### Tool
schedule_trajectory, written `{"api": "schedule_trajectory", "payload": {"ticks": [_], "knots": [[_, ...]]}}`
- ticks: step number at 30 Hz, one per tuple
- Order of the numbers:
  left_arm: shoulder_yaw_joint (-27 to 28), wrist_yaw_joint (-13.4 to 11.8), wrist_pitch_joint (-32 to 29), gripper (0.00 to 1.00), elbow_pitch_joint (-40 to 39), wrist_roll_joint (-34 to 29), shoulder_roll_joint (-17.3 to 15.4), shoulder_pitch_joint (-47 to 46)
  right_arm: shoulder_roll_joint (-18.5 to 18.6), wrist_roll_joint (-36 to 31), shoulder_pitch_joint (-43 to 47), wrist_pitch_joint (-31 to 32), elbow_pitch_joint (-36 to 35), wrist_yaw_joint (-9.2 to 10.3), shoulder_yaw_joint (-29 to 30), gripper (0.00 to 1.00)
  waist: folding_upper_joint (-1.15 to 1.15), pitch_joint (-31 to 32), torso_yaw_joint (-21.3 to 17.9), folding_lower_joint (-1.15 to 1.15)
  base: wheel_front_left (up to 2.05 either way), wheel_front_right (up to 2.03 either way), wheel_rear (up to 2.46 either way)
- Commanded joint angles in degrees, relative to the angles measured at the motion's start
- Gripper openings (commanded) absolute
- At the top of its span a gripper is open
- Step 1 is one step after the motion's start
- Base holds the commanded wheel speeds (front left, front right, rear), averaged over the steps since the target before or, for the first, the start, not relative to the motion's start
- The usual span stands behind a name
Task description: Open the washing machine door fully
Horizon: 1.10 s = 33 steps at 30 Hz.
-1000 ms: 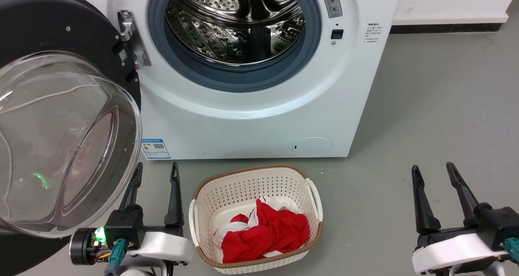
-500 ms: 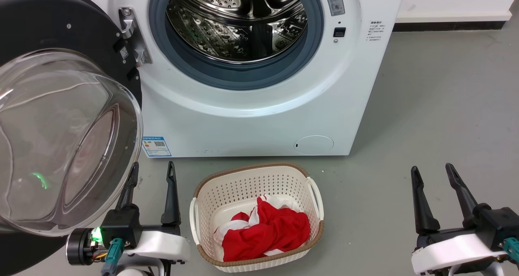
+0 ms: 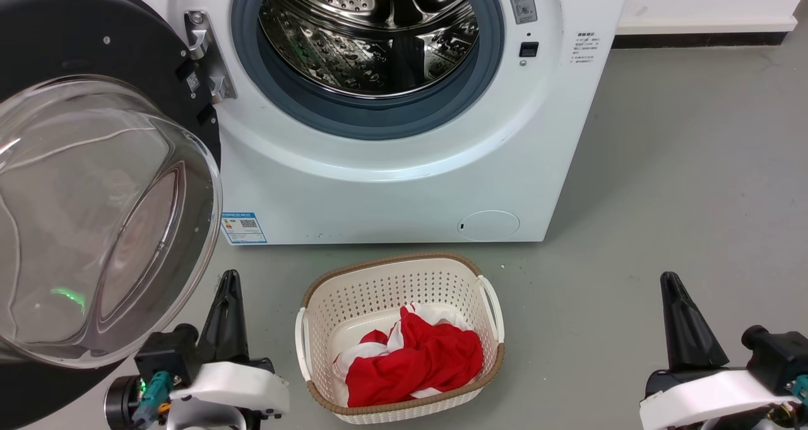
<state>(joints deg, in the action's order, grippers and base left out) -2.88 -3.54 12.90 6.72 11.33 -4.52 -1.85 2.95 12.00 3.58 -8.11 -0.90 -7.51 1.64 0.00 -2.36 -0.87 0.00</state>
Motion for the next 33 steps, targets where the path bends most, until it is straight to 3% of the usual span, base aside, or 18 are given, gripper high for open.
{"api": "schedule_trajectory", "payload": {"ticks": [1,17,33], "knots": [[0.68,0.48,-0.68,0.00,-0.55,3.46,0.08,-1.37,0.52,3.80,-1.41,0.35,-0.09,0.00,0.01,0.00,0.00,0.04,0.02,0.00,0.00,0.00,0.00],[2.40,2.77,-4.55,0.00,0.85,20.29,0.42,-1.92,1.39,21.44,-3.52,2.49,3.27,0.01,-0.16,0.00,0.00,0.34,0.13,0.00,0.00,0.00,0.00],[3.92,4.62,-7.75,0.00,2.19,33.41,0.66,-2.61,1.77,34.94,-4.89,4.37,5.70,0.01,0.02,0.00,0.00,0.61,0.24,0.00,0.00,0.00,0.00]]}}
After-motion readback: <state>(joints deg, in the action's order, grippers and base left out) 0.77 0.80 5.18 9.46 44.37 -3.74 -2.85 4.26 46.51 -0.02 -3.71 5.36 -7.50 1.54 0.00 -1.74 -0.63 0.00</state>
